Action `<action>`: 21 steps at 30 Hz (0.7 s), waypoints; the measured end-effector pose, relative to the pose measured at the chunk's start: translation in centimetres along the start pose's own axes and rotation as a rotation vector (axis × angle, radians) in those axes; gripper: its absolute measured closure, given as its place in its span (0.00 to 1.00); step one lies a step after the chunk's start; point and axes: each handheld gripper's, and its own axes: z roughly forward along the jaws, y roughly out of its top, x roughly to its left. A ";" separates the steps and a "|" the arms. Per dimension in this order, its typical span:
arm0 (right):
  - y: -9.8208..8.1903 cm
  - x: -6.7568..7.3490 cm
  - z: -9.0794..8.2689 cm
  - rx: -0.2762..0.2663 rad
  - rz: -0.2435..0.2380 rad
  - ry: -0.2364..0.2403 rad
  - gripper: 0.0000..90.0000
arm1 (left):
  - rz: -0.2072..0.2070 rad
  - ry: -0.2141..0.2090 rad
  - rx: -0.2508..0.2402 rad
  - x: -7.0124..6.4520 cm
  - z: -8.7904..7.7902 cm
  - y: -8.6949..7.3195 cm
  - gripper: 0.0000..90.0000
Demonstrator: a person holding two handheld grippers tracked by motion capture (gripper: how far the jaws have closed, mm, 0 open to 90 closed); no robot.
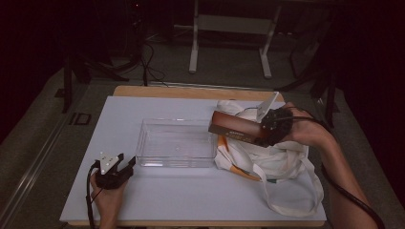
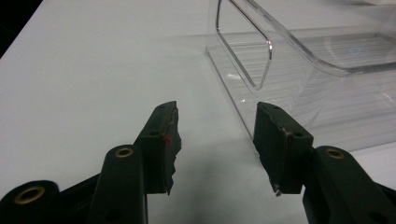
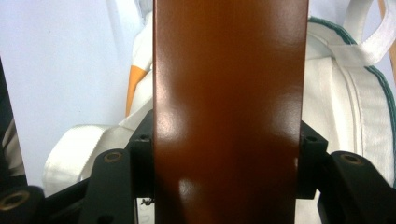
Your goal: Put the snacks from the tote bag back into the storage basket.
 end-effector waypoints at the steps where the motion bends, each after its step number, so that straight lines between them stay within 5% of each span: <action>1: 0.1 0.1 0.0 0.001 0.000 0.000 0.47 | 0.000 -0.001 0.001 0.0 0.0 0.0 0.56; 21: 2.4 1.0 0.5 -0.012 -0.058 0.019 0.47 | -0.001 -0.003 0.000 0.0 0.0 0.0 0.56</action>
